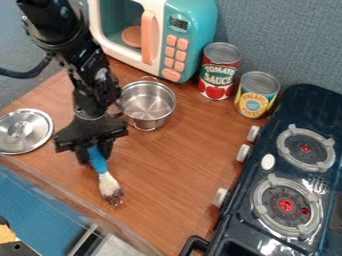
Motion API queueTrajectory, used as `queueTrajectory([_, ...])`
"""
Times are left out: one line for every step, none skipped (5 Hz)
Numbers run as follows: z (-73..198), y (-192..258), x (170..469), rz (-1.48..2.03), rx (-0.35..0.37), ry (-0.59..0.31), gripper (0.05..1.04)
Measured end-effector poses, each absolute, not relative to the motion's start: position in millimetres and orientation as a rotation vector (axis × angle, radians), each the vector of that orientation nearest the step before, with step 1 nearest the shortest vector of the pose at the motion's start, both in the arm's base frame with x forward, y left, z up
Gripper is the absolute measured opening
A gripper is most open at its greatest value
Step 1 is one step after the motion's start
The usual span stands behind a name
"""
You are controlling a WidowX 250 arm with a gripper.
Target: Move the blue fork to the right side of the table
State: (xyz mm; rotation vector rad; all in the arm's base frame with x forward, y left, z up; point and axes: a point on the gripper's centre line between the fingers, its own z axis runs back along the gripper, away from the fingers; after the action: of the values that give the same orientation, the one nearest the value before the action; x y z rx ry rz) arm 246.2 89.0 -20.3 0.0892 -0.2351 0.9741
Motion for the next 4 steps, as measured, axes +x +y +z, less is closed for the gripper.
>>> queueTrajectory([-3,84,250,0.870,0.078,-0.284,0.411])
queueTrajectory([33,66,260,0.711,0.048,-0.360,0.411])
queueTrajectory([54,38,284,0.480,0.011,-0.337,0.411])
queueTrajectory([61,14,308,0.337,-0.047,-0.305,0.411])
